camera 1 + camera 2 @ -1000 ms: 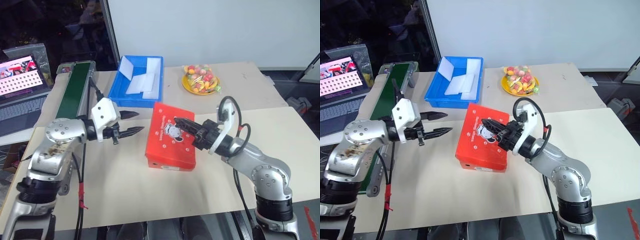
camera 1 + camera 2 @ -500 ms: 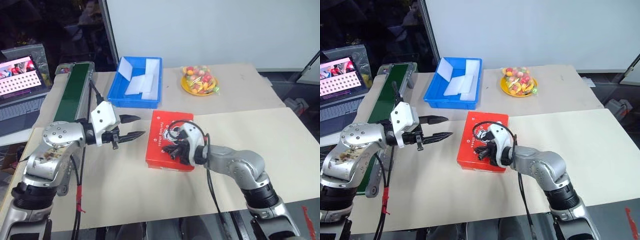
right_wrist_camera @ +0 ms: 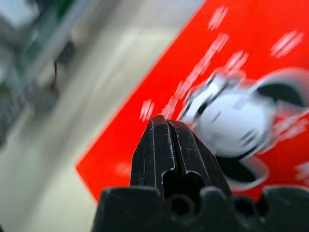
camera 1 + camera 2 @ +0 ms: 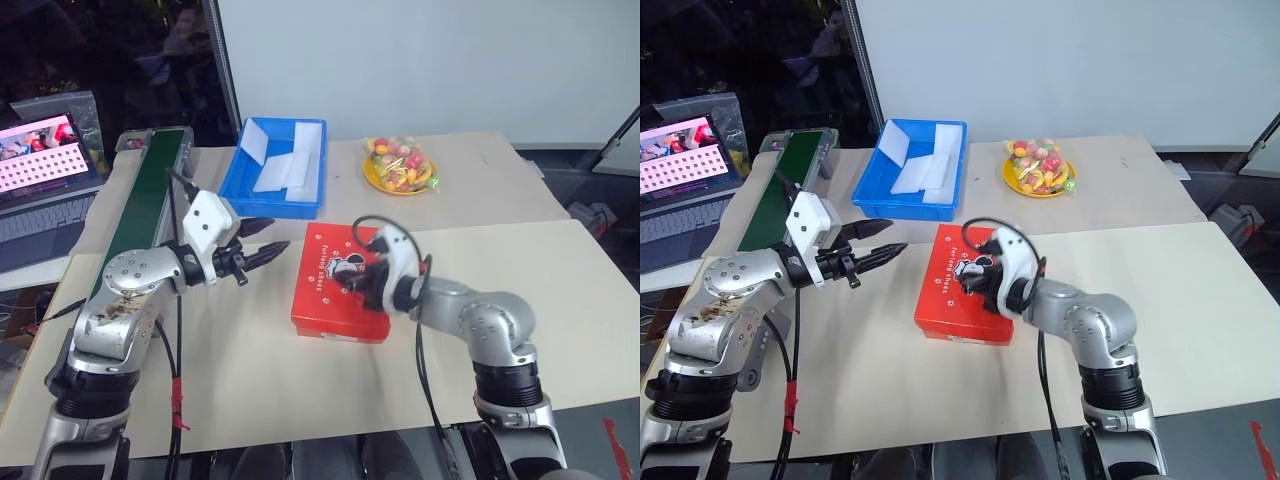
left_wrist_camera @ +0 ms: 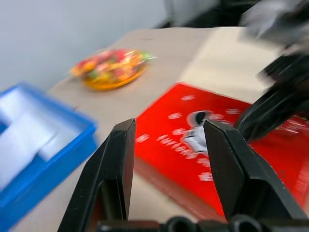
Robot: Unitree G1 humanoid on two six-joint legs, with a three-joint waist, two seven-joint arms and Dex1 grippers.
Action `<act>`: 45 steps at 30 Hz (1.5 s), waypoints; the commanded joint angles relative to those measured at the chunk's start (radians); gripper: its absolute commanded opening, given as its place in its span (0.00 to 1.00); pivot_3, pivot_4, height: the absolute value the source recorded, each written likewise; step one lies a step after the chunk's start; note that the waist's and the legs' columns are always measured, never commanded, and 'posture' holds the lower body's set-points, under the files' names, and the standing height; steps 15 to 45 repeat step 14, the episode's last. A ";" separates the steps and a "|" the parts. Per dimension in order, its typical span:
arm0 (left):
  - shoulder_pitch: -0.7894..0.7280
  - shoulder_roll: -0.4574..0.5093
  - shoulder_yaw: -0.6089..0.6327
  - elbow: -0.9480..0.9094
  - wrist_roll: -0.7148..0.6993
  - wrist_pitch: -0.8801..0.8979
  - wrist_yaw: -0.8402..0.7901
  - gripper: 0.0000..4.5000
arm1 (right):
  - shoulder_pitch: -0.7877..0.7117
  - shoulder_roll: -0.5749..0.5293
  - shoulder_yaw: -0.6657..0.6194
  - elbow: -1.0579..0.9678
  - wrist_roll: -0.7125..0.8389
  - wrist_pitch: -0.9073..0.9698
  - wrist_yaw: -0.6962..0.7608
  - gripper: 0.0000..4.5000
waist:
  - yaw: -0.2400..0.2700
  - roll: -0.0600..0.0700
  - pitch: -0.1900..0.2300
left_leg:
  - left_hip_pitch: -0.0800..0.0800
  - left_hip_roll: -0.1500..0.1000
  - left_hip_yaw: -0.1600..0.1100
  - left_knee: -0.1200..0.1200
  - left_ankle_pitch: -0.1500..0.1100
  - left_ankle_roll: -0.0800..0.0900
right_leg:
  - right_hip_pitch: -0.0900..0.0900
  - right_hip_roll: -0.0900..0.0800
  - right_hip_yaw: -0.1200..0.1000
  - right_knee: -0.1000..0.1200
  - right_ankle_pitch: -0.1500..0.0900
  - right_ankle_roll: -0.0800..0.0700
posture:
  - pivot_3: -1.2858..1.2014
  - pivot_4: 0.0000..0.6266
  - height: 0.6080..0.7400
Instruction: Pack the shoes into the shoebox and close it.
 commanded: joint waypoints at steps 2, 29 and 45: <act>0.039 -0.131 0.102 -0.043 0.009 0.063 0.256 0.52 | 0.044 -0.045 -0.243 -0.102 0.098 -0.046 -0.023 0.00 | 0.004 0.000 0.000 | -0.003 0.000 0.000 0.000 0.000 0.000 | -0.003 0.000 0.000 0.000 0.000 0.000 | 0.52 0.24 1.00; 0.173 -0.293 0.243 -0.073 0.032 0.053 0.533 0.52 | 0.210 -0.109 -0.240 -0.072 -0.322 -0.392 -0.169 0.00 | 0.013 0.000 0.000 | -0.005 -0.001 0.005 0.001 0.001 -0.002 | -0.007 -0.001 0.004 0.004 0.001 -0.001 | 0.52 0.24 1.00; 0.173 -0.293 0.243 -0.073 0.032 0.053 0.533 0.52 | 0.210 -0.109 -0.240 -0.072 -0.322 -0.392 -0.169 0.00 | 0.013 0.000 0.000 | -0.005 -0.001 0.005 0.001 0.001 -0.002 | -0.007 -0.001 0.004 0.004 0.001 -0.001 | 0.52 0.24 1.00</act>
